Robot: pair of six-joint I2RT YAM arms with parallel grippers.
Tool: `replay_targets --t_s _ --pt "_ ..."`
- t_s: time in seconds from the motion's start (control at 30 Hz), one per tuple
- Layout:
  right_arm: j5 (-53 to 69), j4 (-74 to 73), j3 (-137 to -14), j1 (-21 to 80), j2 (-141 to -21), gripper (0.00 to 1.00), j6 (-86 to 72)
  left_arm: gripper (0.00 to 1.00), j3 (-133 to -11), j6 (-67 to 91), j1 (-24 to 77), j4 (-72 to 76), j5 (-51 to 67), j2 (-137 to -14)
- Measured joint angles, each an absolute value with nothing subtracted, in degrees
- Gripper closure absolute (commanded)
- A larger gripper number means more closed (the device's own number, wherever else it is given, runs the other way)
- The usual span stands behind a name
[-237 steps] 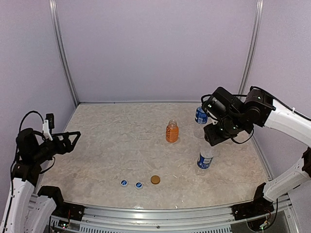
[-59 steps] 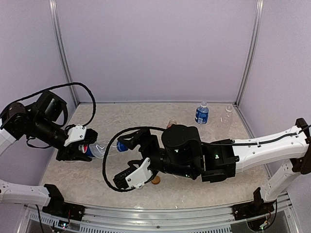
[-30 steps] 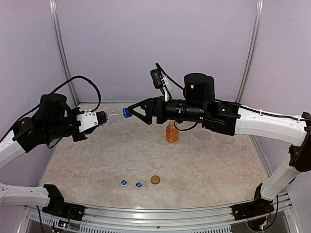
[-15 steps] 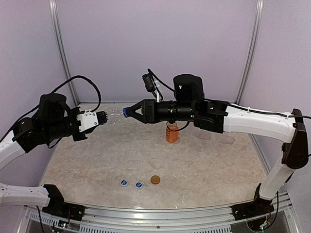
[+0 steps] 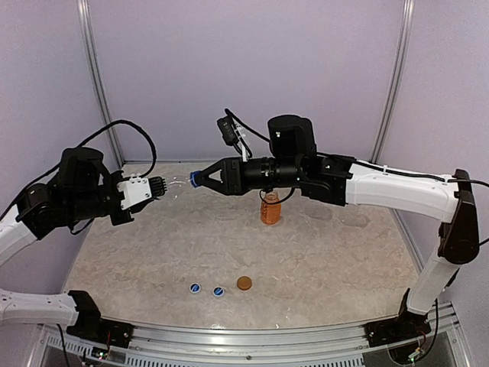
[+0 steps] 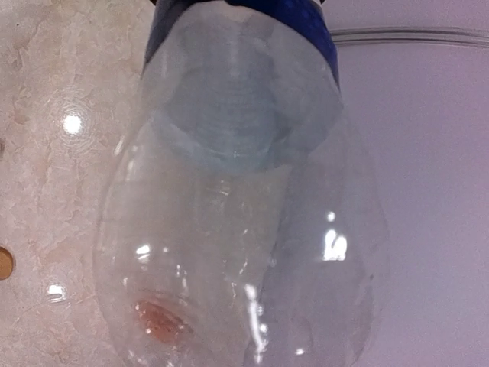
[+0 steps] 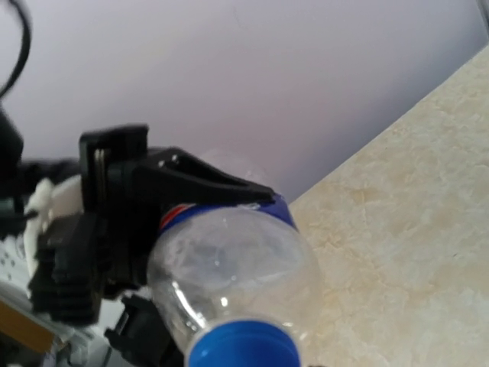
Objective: Unscrew the bottle caps
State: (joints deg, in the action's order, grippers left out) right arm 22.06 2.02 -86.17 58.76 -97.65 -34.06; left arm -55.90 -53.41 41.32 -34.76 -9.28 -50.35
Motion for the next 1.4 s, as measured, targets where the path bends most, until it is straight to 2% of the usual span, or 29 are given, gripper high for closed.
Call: replay_targets --t_s 0.13,0.47,0.73,0.93,1.1,1.33,1.4 --pt "19.79 -2.57 -87.72 61.63 -97.12 1.00 -20.25 0.79 -60.12 -50.70 40.01 -43.66 -3.75 -50.43" --pt "-1.13 -8.32 -80.84 78.83 -90.37 1.00 30.41 0.78 -66.74 -51.03 40.66 -68.18 15.05 -51.46" --pt "-21.82 1.43 -72.25 88.05 -89.89 1.00 66.22 0.78 -65.19 -53.84 41.93 -72.14 18.26 -52.90" --pt "-28.51 13.67 -65.73 90.35 -89.91 1.00 89.67 0.78 -63.94 -54.54 42.15 -71.31 18.79 -52.88" --pt "-30.24 17.32 -64.79 90.94 -90.02 1.00 98.96 0.79 -63.57 -54.54 42.17 -70.39 19.20 -51.94" --pt "-29.61 17.50 -64.86 91.00 -90.02 1.00 97.06 0.79 -63.37 -54.06 42.17 -70.00 19.27 -51.27" --pt "-29.63 17.50 -64.86 91.00 -90.02 0.78 96.36 0.79 -63.37 -53.87 42.17 -70.00 19.29 -51.27"
